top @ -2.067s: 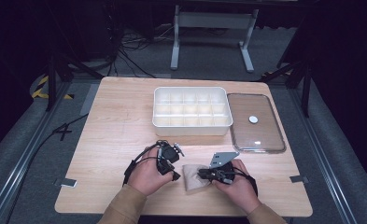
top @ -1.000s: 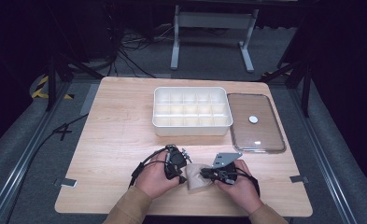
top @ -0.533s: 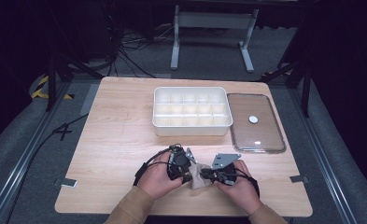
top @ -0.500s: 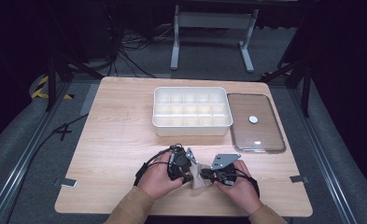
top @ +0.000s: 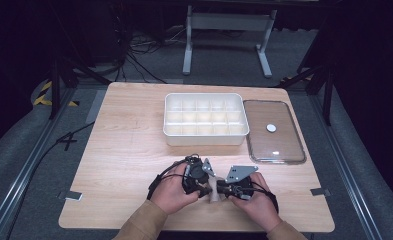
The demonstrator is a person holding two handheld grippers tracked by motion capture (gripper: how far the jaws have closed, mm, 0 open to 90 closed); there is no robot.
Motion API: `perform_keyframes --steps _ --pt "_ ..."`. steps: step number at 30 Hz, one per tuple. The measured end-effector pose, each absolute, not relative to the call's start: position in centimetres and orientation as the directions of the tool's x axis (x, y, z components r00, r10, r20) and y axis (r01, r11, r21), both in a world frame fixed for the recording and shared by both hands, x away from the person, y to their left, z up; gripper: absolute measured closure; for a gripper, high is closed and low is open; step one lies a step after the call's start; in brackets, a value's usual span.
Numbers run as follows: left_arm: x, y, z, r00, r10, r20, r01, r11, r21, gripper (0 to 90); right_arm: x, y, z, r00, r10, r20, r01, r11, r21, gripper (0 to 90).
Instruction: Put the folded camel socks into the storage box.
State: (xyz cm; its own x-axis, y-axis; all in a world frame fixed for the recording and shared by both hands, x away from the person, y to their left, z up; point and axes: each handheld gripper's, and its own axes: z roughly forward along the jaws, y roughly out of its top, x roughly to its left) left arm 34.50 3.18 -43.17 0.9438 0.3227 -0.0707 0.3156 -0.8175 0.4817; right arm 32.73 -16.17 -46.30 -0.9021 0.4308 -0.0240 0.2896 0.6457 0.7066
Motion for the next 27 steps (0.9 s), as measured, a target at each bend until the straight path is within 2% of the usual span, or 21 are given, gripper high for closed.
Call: perform_keyframes --steps 8,12,19,27 --pt "34.5 3.2 -43.2 0.943 0.324 -0.075 0.318 -0.816 0.483 62.7 32.8 -18.3 -44.3 -0.889 0.458 -0.010 0.308 0.613 0.727 72.8" --pt "34.5 3.2 -43.2 0.943 0.323 -0.078 0.318 -0.811 0.490 62.5 33.1 -19.7 -43.7 -0.882 0.471 0.002 0.339 0.631 0.698 72.9" --pt "34.5 3.1 -43.2 0.944 0.319 -0.083 0.317 -0.807 0.498 62.5 33.8 -21.3 -44.6 -0.861 0.507 0.039 0.423 0.670 0.611 76.2" --pt "34.5 3.0 -43.0 0.946 0.316 -0.071 0.306 -0.801 0.515 62.0 33.7 -19.9 -45.9 -0.875 0.480 0.063 0.419 0.687 0.594 78.4"
